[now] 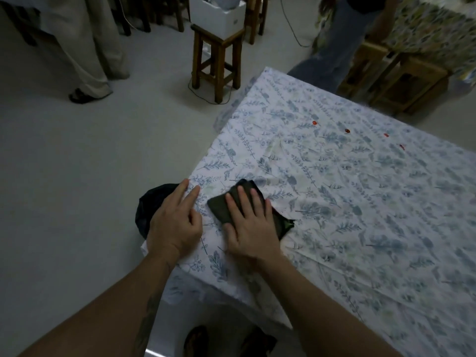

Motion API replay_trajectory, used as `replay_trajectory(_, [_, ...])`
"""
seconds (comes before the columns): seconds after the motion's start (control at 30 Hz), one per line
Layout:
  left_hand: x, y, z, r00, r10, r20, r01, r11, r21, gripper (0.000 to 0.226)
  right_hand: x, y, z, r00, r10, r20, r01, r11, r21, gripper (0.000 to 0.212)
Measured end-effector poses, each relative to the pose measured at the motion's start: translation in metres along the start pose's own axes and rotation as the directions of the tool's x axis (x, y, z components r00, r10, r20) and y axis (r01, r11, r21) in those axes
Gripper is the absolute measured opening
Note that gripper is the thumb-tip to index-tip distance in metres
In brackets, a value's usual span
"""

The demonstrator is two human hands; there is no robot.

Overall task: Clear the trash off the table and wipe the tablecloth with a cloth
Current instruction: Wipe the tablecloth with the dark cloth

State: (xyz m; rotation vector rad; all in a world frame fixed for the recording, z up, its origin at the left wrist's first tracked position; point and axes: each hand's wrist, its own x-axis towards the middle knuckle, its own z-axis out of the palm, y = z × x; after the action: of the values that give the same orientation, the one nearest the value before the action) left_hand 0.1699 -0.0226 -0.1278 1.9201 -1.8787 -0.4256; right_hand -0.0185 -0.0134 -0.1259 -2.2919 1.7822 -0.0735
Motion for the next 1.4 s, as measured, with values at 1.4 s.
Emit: replay_trajectory(1.4, [0.167, 0.108, 0.074, 0.991, -0.136, 0.002, 0.133, 0.975, 0.176, 0.071, 0.092, 0.272, -0.072, 0.94, 0.317, -0.125, -0.319, 0.948, 0.005, 0.066])
